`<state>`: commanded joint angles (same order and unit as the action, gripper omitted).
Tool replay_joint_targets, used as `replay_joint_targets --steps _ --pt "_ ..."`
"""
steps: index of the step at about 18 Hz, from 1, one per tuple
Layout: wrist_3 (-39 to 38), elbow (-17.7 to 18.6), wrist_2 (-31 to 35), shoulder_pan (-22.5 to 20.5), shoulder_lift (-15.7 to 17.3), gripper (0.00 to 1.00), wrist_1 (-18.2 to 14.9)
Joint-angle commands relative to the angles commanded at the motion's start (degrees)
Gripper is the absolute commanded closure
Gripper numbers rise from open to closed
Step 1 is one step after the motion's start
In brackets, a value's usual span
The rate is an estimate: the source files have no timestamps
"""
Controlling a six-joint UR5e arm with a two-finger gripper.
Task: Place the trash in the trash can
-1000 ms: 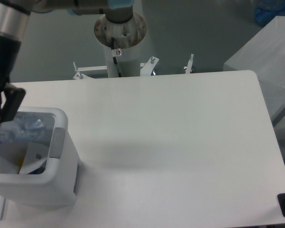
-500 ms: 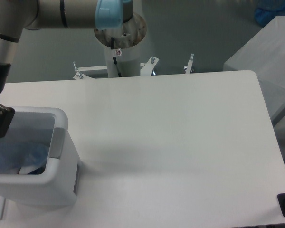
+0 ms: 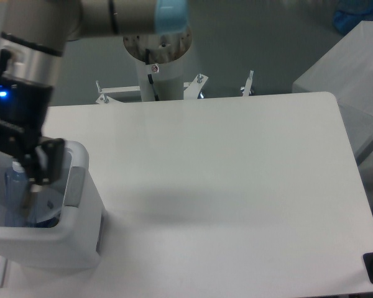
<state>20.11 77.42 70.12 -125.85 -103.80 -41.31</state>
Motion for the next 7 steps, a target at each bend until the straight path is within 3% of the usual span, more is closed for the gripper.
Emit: replay_joint_targets --steps 7 --pt "3.4 2.2 2.7 -3.4 0.1 0.00 -0.1"
